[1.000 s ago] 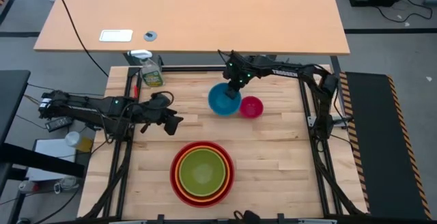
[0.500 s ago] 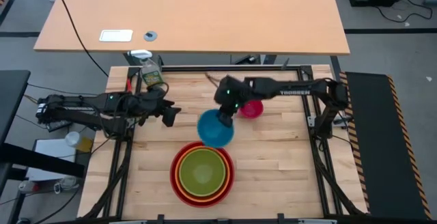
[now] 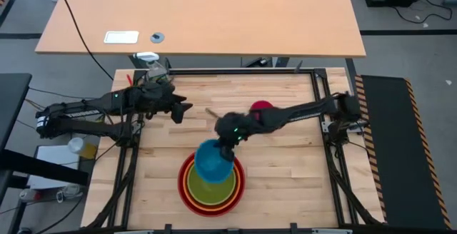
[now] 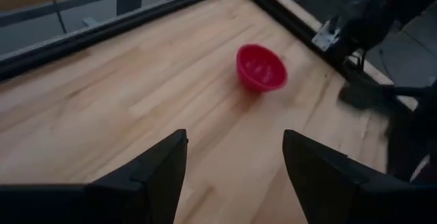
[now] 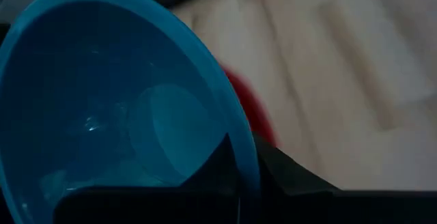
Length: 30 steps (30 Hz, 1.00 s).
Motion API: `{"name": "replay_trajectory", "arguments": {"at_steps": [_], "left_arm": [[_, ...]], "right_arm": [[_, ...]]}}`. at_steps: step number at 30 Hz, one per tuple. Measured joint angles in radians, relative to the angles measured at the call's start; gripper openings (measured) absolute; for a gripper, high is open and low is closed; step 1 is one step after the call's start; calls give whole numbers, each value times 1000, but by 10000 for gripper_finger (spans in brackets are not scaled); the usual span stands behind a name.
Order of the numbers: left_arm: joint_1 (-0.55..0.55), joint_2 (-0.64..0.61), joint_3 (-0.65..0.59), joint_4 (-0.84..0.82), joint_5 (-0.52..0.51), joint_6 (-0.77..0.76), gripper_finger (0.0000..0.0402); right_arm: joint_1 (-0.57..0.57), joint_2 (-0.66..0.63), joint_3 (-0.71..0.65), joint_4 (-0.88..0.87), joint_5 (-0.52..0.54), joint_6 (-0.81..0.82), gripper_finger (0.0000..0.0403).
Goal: Nest bowls inside each other
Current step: Stack the blue bowl into the green bowl, then stack the pink bowl into the blue bowl
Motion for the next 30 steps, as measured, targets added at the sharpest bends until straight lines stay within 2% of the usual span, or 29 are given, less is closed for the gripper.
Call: {"name": "replay_trajectory", "arguments": {"at_steps": [6,13,17,23,30], "left_arm": [[87,0,0,6,115,23,245],[112,0,0,-6,202,62,245],[112,0,0,-7,239,75,245],[111,0,0,-8,305,79,245],[111,0,0,-8,365,73,245]], "right_arm": [[61,149,130,-48,-16,29,27],[121,291,309,-256,32,-109,27],[141,325,358,-324,36,-145,34],[148,324,358,-330,50,-173,72],[108,323,395,-374,2,-155,142]]}}
